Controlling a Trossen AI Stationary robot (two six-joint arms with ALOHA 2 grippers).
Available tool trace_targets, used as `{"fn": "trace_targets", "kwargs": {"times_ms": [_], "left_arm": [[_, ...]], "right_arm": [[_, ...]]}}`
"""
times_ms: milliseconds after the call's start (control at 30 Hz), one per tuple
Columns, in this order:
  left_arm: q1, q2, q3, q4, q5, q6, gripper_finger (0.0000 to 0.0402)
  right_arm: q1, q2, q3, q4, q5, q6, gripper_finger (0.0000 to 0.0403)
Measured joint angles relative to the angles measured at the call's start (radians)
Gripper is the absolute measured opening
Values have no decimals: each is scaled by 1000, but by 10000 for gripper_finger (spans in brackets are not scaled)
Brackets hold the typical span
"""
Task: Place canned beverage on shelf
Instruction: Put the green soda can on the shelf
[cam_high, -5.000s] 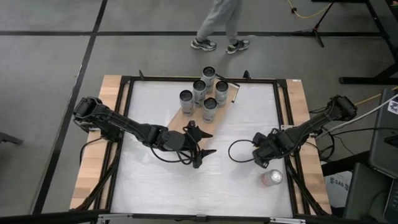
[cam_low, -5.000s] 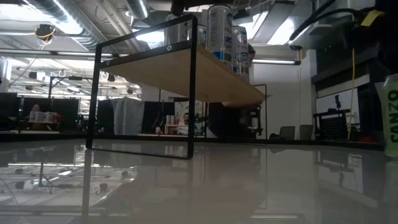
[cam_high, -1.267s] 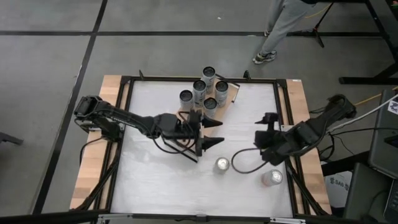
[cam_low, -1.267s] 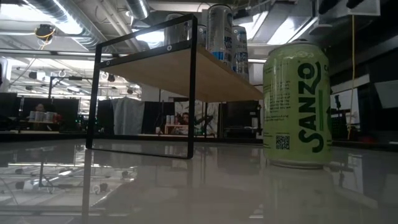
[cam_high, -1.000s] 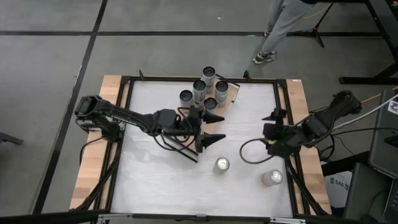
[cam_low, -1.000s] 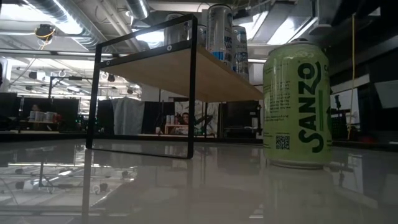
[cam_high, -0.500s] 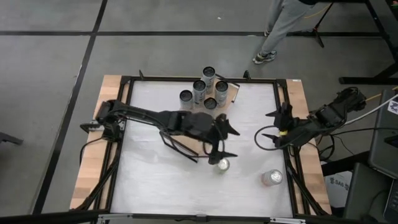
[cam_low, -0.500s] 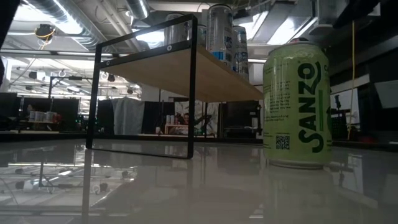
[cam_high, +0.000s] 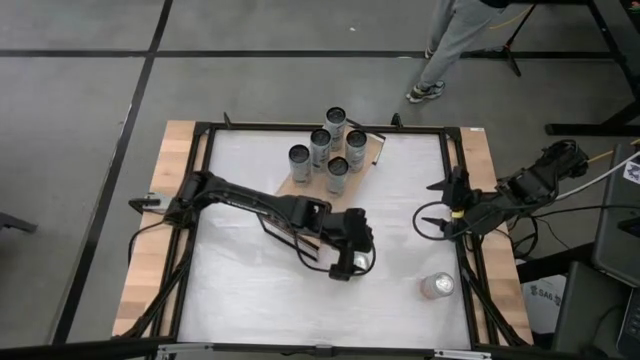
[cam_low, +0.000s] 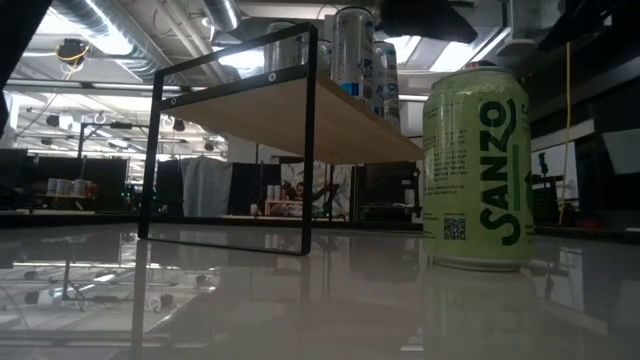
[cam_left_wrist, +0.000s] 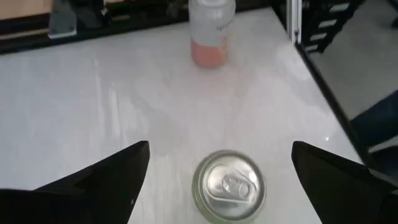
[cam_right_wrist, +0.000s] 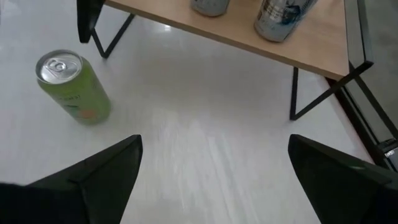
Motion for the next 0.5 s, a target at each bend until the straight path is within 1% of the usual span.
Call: {"fn": "trace_targets", "kwargs": {"times_ms": [200, 500], "left_arm": [[-23, 17, -12, -14, -40, 23, 389], [-43, 63, -15, -25, -53, 29, 389]], "right_arm": [[0, 0, 0, 1, 0, -2, 392], [0, 0, 0, 0, 0, -2, 392]]}}
